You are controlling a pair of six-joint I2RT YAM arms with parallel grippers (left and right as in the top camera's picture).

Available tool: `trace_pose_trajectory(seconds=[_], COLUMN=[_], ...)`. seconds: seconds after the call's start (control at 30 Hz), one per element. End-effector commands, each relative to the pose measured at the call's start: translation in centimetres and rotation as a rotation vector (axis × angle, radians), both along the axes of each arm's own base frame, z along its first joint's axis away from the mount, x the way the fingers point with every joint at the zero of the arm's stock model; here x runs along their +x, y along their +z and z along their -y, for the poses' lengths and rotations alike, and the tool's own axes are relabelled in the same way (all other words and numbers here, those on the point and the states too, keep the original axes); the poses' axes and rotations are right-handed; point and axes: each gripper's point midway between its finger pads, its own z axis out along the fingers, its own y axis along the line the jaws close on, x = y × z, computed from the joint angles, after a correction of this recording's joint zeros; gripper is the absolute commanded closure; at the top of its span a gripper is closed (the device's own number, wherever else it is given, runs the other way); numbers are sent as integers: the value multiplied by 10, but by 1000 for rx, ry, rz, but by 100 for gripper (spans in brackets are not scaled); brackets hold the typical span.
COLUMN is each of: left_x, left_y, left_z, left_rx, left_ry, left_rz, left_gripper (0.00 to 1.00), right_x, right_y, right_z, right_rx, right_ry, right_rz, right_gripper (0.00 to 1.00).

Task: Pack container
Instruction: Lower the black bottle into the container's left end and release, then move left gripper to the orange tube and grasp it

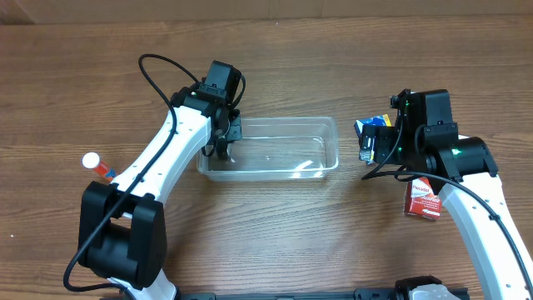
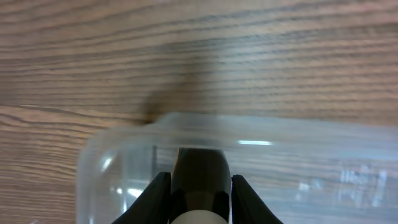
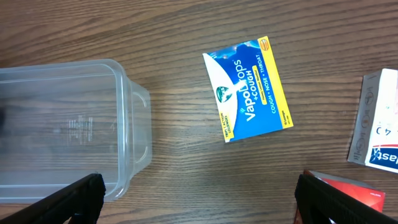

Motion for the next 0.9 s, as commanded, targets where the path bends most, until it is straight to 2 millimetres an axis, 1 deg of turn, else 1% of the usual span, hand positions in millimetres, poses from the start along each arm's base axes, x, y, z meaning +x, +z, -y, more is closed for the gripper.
trace_pose_trajectory(seconds=[0.0, 0.03, 0.07, 0.13, 0.17, 0.2, 0.23, 0.3, 0.37, 0.43, 0.5, 0.53, 0.57, 0.6, 0.63, 0.7, 0.73, 0.77, 0.8, 0.87], left_x=[-1, -1, -1, -1, -1, -1, -1, 2, 10, 19, 29, 33, 36, 38, 40, 34, 26, 18, 3, -24], left_y=[-4, -4, -4, -4, -4, -4, -3, 0, 13, 35, 67, 84, 98, 113, 126, 151, 160, 165, 171, 176], left_z=[-15, -15, -15, -15, -15, -15, -15, -14, -11, -8, -7, -11, -18, -26, -36, -66, -86, -100, -124, -156], left_rx=[36, 35, 35, 35, 35, 35, 35, 35, 32, 25, 23, 43, 71, 91, 100, 93, 86, 77, 53, 7], left_ry=[82, 82, 81, 81, 81, 81, 80, 70, 49, 29, 27, 39, 57, 76, 97, 194, 260, 309, 400, 527], left_rz=[10, 13, 12, 12, 11, 12, 12, 22, 49, 87, 132, 156, 177, 193, 204, 204, 200, 194, 172, 124], left_gripper=[96, 94, 85, 54, 42, 38, 36, 35, 35, 35, 34, 31, 27, 3, 0, 0, 0, 0, 0, 0], right_x=[6, 6, 6, 6, 6, 6, 6, 6, 6, 6, 6, 6, 6, 6, 6, 6, 6, 6, 6, 6], right_y=[13, 13, 13, 13, 13, 13, 13, 13, 13, 13, 13, 13, 13, 13, 13, 13, 13, 13, 13, 13], right_z=[2, 2, 2, 2, 2, 2, 2, 2, 2, 2, 2, 2, 2, 2, 2, 2, 2, 2, 2, 2], right_rx=[-6, -5, -6, -6, -6, -6, -6, -6, -6, -6, -6, -6, -6, -6, -6, -6, -6, -6, -6, -6], right_ry=[-3, -3, -3, -3, -3, -3, -3, -3, -3, -3, -3, -3, -3, -3, -3, -3, -3, -3, -3, -3], right_rz=[42, 42, 42, 41, 41, 41, 41, 41, 41, 41, 41, 41, 41, 41, 41, 40, 40, 40, 40, 41], right_gripper=[0, 0, 0, 0, 0, 0, 0, 1, 0, 0, 0, 0, 0, 0, 0, 0, 0, 0, 0, 0])
